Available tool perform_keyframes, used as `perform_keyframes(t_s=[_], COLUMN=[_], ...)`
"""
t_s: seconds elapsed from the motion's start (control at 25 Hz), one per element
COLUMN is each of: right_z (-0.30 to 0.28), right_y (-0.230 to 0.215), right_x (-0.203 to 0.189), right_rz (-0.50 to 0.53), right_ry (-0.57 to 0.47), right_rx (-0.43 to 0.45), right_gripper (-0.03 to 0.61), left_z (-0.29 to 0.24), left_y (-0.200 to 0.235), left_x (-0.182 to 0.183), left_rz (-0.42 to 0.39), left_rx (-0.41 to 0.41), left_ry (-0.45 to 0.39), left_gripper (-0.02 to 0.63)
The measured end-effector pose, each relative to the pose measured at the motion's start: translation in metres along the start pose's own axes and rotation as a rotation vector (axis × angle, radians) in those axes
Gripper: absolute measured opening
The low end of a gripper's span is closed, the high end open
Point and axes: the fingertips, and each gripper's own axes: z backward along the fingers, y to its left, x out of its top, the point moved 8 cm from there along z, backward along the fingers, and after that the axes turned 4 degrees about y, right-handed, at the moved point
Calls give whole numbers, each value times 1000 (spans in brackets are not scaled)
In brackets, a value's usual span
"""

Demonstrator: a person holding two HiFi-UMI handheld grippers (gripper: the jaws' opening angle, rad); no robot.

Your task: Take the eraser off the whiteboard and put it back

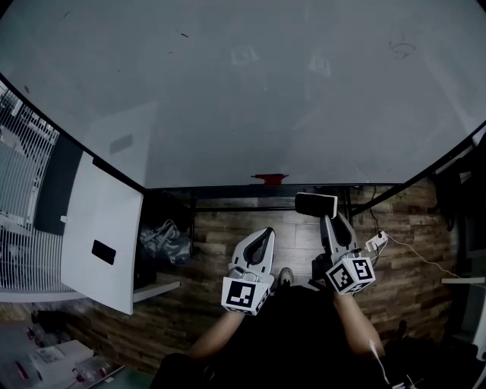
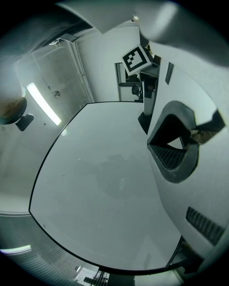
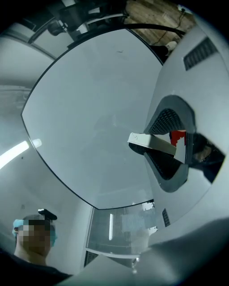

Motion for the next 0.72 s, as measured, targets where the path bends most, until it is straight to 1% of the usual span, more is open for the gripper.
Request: perform_keyframes(t_s=[0.12, 0.24, 0.52, 0.72], right_z=[9, 18, 27, 33], right_y=[14, 21, 27, 31], right_x=[3, -1, -10, -19], right_rz=[83, 139, 213, 217], right_ry=[-13, -12, 10, 28], right_rx=[-2, -11, 7, 25], right_gripper=[130, 130, 130, 130], left_z=[5, 5, 1, 1], left_y=[3, 5, 2, -2], left_x=[0, 2, 2, -4], left_rz=[6, 3, 11, 16], left_rx=[7, 8, -6, -22], left_ry=[7, 14, 13, 43], left_gripper=[7, 8, 8, 8])
